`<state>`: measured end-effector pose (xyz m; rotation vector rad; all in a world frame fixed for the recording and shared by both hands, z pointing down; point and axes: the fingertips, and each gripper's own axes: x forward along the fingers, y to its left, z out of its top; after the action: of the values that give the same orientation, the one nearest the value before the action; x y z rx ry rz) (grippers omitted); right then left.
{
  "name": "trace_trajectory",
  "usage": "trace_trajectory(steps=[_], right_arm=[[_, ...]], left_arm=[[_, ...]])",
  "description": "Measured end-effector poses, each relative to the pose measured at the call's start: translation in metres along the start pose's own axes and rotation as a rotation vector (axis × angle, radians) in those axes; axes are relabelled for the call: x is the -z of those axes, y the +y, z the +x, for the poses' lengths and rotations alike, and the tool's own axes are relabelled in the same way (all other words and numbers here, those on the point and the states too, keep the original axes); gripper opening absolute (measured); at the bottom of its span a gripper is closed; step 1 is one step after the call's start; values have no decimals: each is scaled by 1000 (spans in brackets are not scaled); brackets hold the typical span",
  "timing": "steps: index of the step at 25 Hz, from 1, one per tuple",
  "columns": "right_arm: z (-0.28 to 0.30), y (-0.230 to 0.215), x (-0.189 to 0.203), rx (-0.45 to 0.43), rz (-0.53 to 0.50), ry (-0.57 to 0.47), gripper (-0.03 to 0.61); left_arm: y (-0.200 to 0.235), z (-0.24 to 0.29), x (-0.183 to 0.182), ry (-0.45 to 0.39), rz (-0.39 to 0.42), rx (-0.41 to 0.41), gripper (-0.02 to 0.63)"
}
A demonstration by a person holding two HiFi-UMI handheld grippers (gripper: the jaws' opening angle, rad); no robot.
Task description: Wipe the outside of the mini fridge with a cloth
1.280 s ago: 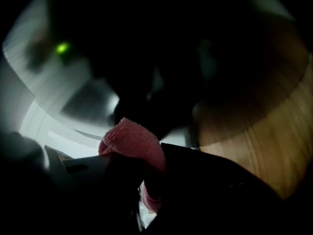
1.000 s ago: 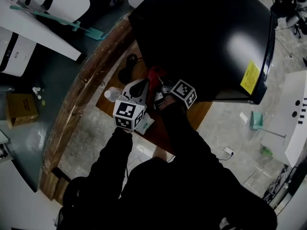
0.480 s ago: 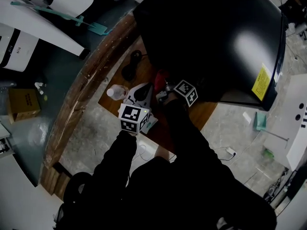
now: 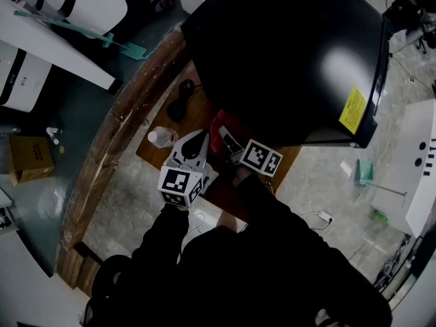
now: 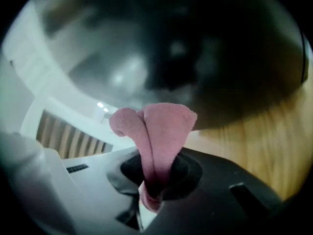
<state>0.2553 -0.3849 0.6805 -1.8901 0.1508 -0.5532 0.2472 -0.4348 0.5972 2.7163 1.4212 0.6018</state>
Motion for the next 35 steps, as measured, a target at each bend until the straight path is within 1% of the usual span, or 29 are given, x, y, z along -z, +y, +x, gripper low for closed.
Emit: trace_trajectory(steps=[3,5,7,11,13,16,19,22,24,31,35], right_arm=[[-45,55,-10,-73,-125,-22,57],[-73,88,-24,-110,-230,-51,57],[-99,118,-42,-140,-309,-92,57],[-145,165,-79,-177,-403,-190,57],[-162,179,-94,-186,-417,-229,57],[-181,187,-113,-186,-389,-276,57],[-195,186,-131,-174,-363,-312,57],[-202,186,-145,-210,-310,-316,57],[-201,180,-150,-230,-250,-304,57],[-191,144,-149,-222,-7,-252,58],[-184,110,-139,-180,126,-226,58]], left_arm=[[-28,-17,-28,-56,9,55,6],[-50,-27,-51,-106,4,98,6],[-74,-35,-77,-159,2,144,6],[-118,-41,-131,-262,42,234,6],[-134,-42,-151,-298,66,265,6],[-152,-41,-169,-327,86,299,6],[-167,-39,-178,-343,94,320,6],[-179,-35,-180,-342,101,336,6],[-183,-32,-179,-339,104,341,6],[-180,-17,-168,-315,108,329,6],[-176,-6,-150,-270,100,317,6]])
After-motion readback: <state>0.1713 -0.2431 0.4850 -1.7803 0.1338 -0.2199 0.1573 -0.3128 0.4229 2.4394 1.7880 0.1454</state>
